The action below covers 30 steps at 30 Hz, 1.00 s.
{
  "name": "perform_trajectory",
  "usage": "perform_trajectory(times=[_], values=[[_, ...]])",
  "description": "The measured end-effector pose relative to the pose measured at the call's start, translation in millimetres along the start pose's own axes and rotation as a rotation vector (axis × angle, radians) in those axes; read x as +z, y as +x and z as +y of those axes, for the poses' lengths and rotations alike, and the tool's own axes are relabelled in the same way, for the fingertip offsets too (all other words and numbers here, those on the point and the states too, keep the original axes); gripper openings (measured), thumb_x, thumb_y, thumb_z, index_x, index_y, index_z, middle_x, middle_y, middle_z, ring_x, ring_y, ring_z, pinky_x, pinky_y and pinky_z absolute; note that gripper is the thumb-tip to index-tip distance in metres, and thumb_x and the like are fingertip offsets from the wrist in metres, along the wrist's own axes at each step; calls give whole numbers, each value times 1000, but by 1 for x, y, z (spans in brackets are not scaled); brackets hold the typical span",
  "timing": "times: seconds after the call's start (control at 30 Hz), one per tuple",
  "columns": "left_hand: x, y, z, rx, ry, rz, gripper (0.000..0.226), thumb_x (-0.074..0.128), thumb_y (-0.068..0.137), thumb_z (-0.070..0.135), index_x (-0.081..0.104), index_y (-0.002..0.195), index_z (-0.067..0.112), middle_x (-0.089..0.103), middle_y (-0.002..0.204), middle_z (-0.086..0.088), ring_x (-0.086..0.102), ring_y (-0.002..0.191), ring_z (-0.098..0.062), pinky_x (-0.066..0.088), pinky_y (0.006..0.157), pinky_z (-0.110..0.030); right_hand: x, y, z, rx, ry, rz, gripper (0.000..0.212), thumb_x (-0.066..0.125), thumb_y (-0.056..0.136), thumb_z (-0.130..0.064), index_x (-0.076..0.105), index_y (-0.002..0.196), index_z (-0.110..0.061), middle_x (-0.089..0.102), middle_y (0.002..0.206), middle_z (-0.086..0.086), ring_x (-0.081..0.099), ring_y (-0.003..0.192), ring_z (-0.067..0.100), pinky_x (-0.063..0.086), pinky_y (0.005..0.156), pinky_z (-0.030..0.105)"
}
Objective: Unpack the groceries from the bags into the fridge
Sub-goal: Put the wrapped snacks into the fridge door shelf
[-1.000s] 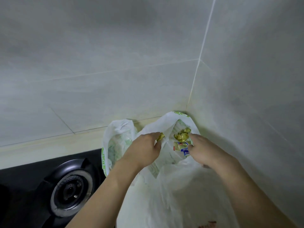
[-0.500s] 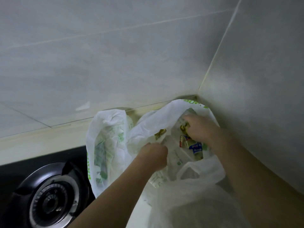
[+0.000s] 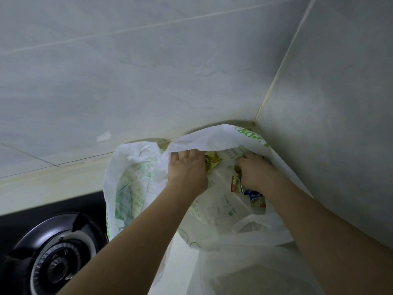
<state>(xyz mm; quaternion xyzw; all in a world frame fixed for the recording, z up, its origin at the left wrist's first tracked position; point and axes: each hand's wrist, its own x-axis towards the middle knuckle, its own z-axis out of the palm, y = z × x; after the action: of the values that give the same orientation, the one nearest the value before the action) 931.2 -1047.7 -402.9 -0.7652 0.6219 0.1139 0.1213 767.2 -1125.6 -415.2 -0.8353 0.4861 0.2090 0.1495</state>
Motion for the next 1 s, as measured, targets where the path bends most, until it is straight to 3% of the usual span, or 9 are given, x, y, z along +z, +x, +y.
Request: perform_trajectory(times=[0.17, 0.27, 0.33, 0.4, 0.47, 0.6, 0.73, 0.87, 1.0], values=[[2, 2, 3, 1, -156, 115, 41, 54, 85, 17, 52, 126, 18, 56, 124, -1, 55, 110, -23, 47, 88, -32, 14, -5, -8, -55, -61, -40, 42, 54, 89, -23, 51, 130, -13, 35, 139, 13, 32, 132, 33, 37, 106, 45], [-2, -2, 5, 35, -206, 174, 31, 48, 89, 12, 53, 119, 18, 58, 115, -1, 56, 99, -21, 43, 74, -28, 19, -5, -8, -47, -18, -10, 35, 52, 90, -18, 53, 124, -10, 35, 137, 13, 33, 128, 32, 41, 102, 44], [-4, -3, 6, 46, -208, 181, 16, 45, 90, 14, 57, 100, 18, 61, 100, 1, 56, 85, -18, 40, 67, -27, 20, -3, -8, -43, -14, 4, 33, 50, 91, -15, 51, 123, -9, 36, 135, 13, 35, 127, 31, 41, 102, 43], [-4, -3, 7, 65, -289, 123, 18, 41, 93, 18, 53, 80, 18, 59, 82, 3, 55, 74, -17, 40, 62, -29, 19, -1, -8, -39, -18, 8, 31, 48, 91, -13, 51, 121, -10, 37, 134, 14, 37, 125, 31, 40, 102, 40], [-6, -4, 7, 63, -528, 18, 23, 40, 94, 18, 56, 78, 19, 56, 73, 8, 57, 72, -17, 42, 61, -29, 19, 1, -8, -27, -26, 4, 30, 47, 90, -11, 50, 121, -9, 37, 133, 15, 37, 124, 31, 40, 103, 41], [-5, -1, 2, -59, -1232, -133, 42, 42, 87, -2, 66, 112, 23, 68, 100, 9, 65, 82, -10, 50, 68, -24, 18, 4, -8, -17, -105, -20, 36, 49, 91, -14, 44, 126, -10, 36, 134, 16, 37, 123, 33, 39, 104, 41], [-7, -2, 1, -13, -1492, -102, 63, 36, 83, -18, 62, 120, 26, 65, 121, 13, 63, 106, -5, 49, 76, -17, 21, 7, -10, -33, -104, 11, 37, 53, 89, -17, 46, 124, -12, 37, 132, 14, 38, 122, 33, 39, 104, 45], [-5, 1, -3, 47, -1427, -31, 74, 28, 75, -20, 59, 121, 29, 63, 118, 16, 59, 104, 3, 47, 74, -6, 15, 4, -11, -54, 8, 73, 33, 54, 87, -16, 51, 120, -11, 42, 127, 12, 43, 116, 31, 44, 98, 42], [0, 12, -5, 16, -847, -6, 58, 38, 85, -4, 55, 132, 26, 54, 117, 10, 51, 104, -15, 43, 82, -25, 11, -7, -14, -75, 165, 170, 25, 57, 85, -18, 54, 108, -11, 46, 117, 9, 47, 106, 26, 46, 88, 36]])
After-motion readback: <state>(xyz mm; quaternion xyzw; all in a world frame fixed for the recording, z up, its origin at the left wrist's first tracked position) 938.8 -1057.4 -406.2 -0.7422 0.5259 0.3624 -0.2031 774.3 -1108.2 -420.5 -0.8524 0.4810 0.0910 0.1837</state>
